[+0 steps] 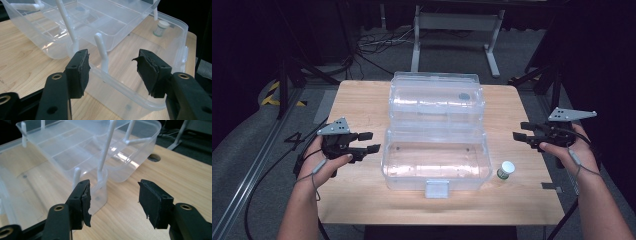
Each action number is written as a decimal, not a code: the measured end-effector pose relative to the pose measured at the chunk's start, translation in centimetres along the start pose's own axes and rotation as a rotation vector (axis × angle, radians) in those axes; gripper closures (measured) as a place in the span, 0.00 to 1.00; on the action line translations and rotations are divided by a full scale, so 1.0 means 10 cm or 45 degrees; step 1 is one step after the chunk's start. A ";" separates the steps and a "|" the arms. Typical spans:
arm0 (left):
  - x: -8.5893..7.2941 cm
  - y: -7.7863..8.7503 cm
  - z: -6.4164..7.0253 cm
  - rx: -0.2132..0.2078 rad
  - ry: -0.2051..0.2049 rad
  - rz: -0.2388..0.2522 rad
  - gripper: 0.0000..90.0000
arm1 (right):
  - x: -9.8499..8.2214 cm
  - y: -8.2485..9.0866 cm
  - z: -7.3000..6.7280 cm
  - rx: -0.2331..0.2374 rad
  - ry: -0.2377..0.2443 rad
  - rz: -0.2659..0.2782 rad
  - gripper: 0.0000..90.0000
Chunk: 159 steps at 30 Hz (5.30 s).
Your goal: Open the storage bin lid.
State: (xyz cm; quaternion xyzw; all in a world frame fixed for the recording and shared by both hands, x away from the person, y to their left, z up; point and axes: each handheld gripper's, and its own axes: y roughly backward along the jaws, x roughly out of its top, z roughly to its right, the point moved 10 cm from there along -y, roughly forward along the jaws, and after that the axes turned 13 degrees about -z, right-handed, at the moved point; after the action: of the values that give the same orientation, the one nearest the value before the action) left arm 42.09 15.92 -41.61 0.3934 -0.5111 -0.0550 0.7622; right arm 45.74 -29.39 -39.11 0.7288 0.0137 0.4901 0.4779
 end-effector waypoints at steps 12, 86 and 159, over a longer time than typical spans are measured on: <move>-0.07 0.00 -0.03 0.022 0.022 -0.012 0.48 | -0.16 -0.08 -0.05 0.064 0.120 -0.178 0.46; -0.22 0.06 -0.27 0.126 0.124 -0.019 0.46 | -0.83 -0.65 -0.27 0.094 0.423 -0.773 0.39; -0.26 0.04 -0.30 0.117 0.153 -0.025 0.45 | -0.18 -0.21 -0.47 0.125 0.584 -0.769 0.56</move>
State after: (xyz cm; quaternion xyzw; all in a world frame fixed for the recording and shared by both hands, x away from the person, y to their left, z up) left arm 43.19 19.11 -43.79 0.4355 -0.4624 -0.0153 0.7722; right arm 42.36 -25.91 -41.54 0.5855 0.3579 0.4763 0.5498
